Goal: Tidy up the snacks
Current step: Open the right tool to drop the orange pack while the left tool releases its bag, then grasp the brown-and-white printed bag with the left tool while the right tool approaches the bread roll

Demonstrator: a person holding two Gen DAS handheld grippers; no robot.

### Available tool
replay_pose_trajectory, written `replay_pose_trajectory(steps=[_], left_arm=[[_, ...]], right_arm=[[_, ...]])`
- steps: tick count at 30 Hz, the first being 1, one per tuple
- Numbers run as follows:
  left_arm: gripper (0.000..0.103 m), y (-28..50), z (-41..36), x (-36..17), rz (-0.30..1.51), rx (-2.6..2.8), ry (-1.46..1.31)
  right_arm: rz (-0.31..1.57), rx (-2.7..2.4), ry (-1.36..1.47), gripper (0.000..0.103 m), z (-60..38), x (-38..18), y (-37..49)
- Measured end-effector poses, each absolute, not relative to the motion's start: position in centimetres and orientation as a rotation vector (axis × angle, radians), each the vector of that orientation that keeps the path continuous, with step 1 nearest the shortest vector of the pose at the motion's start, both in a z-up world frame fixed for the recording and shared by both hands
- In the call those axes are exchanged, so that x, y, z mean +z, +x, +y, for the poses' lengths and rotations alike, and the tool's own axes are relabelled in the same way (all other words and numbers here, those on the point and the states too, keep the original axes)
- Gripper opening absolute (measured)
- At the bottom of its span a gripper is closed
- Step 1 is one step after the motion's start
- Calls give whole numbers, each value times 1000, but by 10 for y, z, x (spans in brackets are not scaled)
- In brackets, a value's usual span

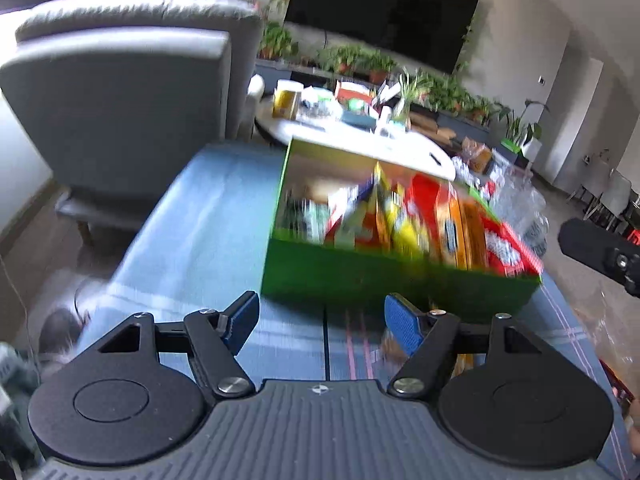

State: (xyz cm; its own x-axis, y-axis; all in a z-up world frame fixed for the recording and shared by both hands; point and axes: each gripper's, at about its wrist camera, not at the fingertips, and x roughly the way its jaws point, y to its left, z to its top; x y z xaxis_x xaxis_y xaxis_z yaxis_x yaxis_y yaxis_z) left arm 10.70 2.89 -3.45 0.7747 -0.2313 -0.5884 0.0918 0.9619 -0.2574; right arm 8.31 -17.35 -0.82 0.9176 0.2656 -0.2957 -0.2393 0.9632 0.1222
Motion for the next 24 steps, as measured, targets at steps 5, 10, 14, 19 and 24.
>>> replay_pose_trajectory(steps=[5, 10, 14, 19, 24], left_arm=[[67, 89, 21, -48, 744, -218, -229], [67, 77, -5, -50, 775, -285, -192], [67, 72, -21, -61, 817, -295, -164], [67, 75, -31, -70, 848, -258, -140], [68, 81, -35, -74, 850, -233, -120]], right_arm=[[433, 226, 114, 88, -179, -23, 81], [522, 167, 158, 88, -188, -37, 74], [555, 172, 201, 88, -197, -40, 64], [567, 188, 216, 88, -200, -42, 55], [594, 203, 231, 88, -202, -48, 56]])
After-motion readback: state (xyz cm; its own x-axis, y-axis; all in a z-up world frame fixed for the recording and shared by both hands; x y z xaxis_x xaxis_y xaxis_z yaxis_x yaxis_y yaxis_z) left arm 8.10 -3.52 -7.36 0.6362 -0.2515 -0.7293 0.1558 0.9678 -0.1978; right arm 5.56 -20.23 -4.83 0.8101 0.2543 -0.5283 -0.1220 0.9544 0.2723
